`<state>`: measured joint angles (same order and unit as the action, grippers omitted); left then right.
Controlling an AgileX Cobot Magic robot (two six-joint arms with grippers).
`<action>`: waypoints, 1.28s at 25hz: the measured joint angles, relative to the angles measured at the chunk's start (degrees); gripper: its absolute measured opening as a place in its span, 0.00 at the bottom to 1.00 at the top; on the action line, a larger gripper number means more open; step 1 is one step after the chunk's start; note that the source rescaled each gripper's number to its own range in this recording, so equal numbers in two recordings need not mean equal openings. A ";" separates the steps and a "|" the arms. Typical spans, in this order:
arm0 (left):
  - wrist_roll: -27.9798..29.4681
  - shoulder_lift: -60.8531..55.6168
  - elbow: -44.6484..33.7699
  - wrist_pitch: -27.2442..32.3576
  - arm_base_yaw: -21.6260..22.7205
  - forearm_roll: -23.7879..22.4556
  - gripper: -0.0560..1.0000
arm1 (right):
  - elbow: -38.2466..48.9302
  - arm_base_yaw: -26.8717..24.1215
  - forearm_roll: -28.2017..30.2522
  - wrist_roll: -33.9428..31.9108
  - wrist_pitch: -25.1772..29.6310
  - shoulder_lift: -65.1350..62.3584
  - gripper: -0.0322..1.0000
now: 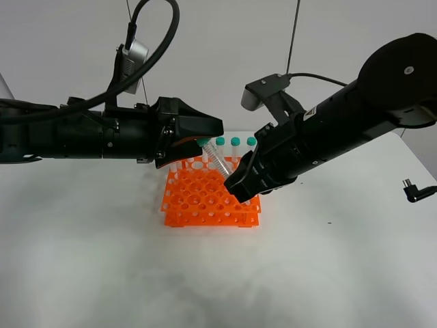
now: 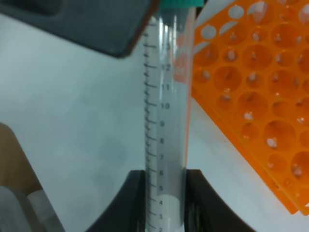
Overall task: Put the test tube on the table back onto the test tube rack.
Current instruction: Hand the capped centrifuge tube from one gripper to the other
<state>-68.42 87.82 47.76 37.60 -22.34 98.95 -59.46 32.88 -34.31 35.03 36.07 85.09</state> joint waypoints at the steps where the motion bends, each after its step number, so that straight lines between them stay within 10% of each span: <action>1: -0.06 0.00 0.00 0.23 0.00 0.00 0.97 | 0.00 0.00 0.00 -0.15 0.00 0.40 0.05; 20: -0.38 0.55 0.00 0.34 -0.06 0.00 0.97 | 0.00 0.00 -3.31 2.47 0.13 1.31 0.05; 27: -0.54 0.55 0.00 1.00 -0.06 0.00 0.77 | 0.00 0.00 -3.37 2.47 0.13 1.47 0.05; 32: -0.54 0.59 0.00 0.36 -0.06 0.00 0.44 | 0.00 0.00 -3.76 2.47 0.13 1.47 0.05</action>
<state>-68.96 88.42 47.76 37.96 -22.40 98.95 -59.46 32.88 -38.07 37.50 36.20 86.57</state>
